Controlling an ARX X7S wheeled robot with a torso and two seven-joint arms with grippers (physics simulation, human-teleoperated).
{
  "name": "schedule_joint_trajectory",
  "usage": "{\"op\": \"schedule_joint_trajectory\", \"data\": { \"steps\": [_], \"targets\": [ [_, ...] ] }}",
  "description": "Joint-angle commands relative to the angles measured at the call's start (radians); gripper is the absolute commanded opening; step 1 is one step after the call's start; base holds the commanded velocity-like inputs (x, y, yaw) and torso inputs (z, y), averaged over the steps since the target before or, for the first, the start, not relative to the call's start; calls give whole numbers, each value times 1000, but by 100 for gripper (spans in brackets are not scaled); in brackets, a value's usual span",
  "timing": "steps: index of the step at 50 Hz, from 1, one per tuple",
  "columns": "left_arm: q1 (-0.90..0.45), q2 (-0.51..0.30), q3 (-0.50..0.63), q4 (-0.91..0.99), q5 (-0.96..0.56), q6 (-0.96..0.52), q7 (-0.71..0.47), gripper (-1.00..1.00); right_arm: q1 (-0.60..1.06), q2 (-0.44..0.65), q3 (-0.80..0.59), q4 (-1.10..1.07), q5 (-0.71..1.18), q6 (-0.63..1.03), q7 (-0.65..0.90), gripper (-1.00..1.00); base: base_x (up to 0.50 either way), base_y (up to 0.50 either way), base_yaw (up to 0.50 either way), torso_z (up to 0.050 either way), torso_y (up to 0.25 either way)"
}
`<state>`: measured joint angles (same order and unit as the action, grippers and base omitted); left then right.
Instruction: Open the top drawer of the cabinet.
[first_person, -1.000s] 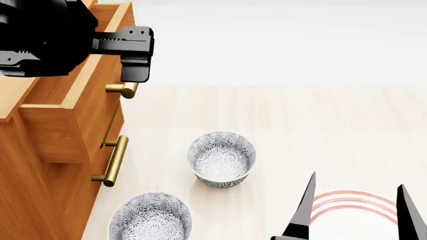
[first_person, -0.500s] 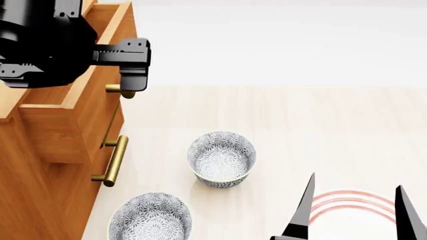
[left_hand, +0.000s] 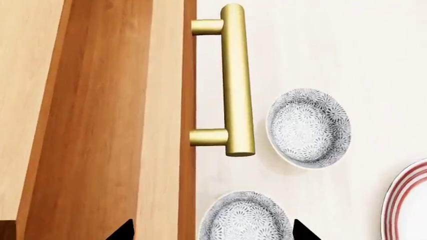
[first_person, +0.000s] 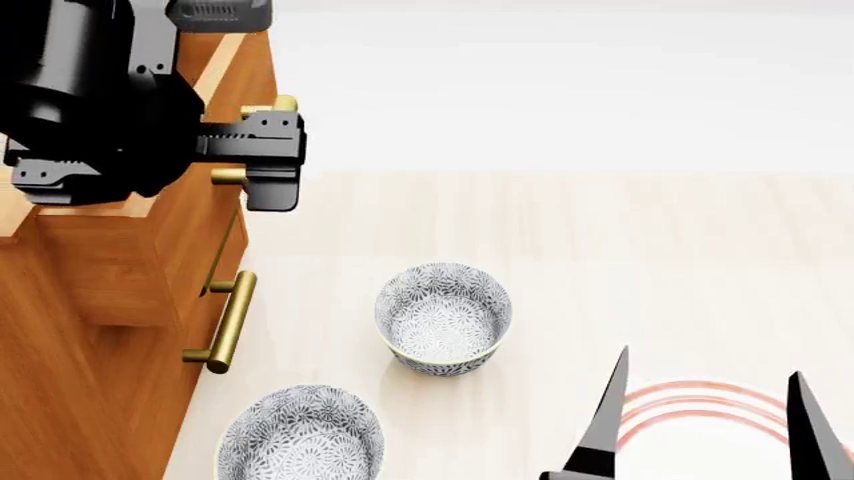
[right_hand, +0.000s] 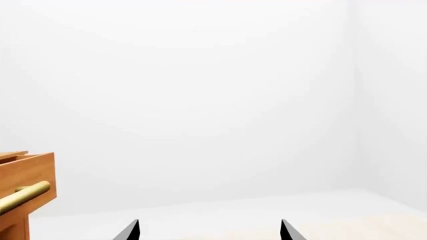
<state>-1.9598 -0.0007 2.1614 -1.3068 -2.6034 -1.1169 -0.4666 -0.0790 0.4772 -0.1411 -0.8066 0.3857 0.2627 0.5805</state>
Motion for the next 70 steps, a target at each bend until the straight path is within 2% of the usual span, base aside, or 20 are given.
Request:
{"op": "schedule_joint_trajectory", "data": {
  "steps": [1,7,31,41,62,70],
  "targets": [
    [17,0,-19,0,30,9,1,100,0,3,2,-4,3,0,5,100,0,0,0,0,0],
    [17,0,-40,1,35,6,-4,100,1,3,-2,-2,2,0,5,100,0,0,0,0,0],
    [2,0,-340,104,204,2,-103,100,3,6,-8,-2,3,-2,10,100,0,0,0,0,0],
    [3,0,-413,140,229,0,-131,100,12,7,-18,-1,3,5,11,100,0,0,0,0,0],
    [-3,-5,-510,279,175,48,-206,100,8,15,-14,-12,9,4,17,100,0,0,0,0,0],
    [28,-10,-556,390,135,112,-240,100,6,17,-10,-13,11,-1,19,100,0,0,0,0,0]
  ]
}}
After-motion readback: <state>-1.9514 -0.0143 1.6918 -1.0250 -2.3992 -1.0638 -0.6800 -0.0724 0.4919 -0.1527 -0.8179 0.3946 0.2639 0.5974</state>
